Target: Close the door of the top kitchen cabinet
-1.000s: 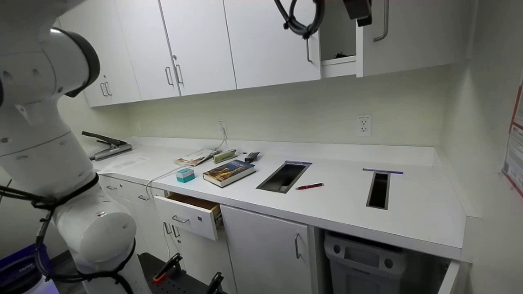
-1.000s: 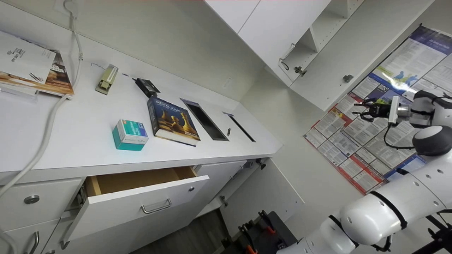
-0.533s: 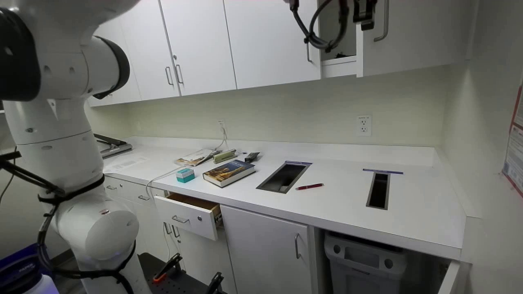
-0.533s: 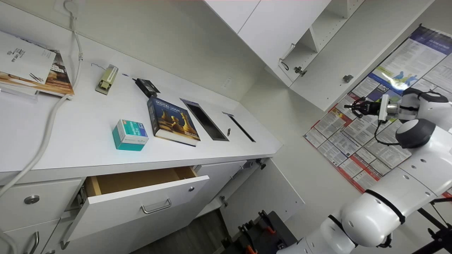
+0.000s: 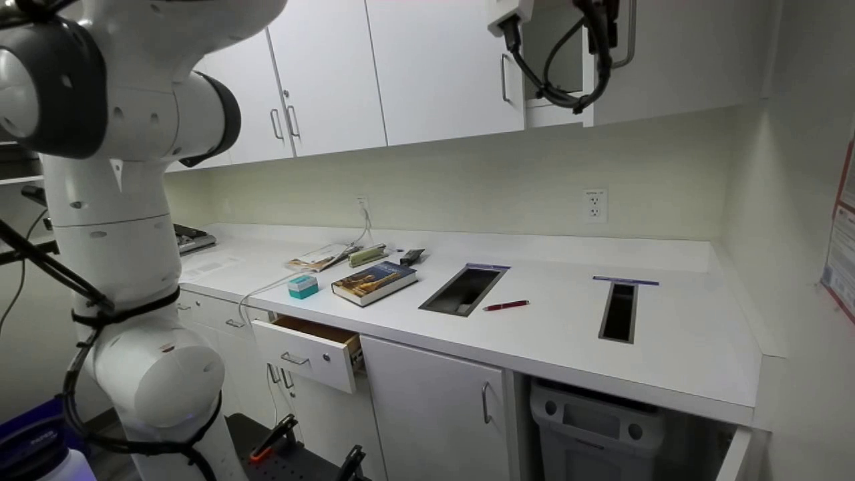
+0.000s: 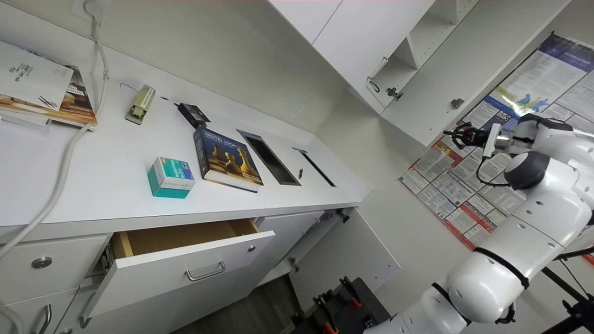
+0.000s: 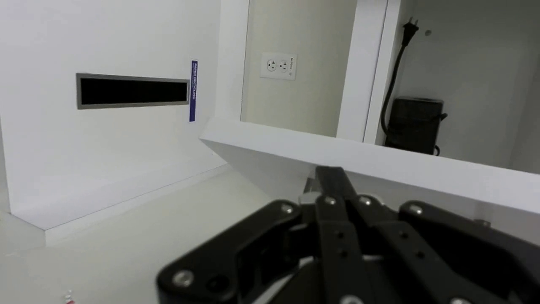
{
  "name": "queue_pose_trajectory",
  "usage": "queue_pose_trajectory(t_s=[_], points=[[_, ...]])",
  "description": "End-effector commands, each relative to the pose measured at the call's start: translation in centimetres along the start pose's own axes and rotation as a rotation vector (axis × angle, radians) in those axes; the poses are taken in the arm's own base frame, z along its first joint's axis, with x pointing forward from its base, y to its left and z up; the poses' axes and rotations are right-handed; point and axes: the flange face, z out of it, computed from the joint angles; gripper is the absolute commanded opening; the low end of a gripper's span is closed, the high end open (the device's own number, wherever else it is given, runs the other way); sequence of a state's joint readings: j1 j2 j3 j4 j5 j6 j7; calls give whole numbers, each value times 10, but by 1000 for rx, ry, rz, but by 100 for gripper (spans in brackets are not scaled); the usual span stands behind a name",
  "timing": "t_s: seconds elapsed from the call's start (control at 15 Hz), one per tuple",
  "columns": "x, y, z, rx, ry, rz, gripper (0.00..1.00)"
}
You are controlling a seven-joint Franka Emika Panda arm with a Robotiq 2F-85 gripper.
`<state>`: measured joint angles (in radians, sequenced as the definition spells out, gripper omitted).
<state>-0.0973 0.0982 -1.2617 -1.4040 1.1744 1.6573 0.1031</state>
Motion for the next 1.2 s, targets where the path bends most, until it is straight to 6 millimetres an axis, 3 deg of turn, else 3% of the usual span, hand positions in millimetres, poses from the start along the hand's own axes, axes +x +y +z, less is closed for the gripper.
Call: queue_pose_trajectory(t_s=[0.0, 0.47, 0.87, 1.13], points=[[4, 0, 13, 19, -43, -14, 0], [7, -3, 47, 54, -124, -40, 0], [-8, -32, 86, 106, -159, -197, 0], [-29, -52, 116, 100, -174, -242, 0]])
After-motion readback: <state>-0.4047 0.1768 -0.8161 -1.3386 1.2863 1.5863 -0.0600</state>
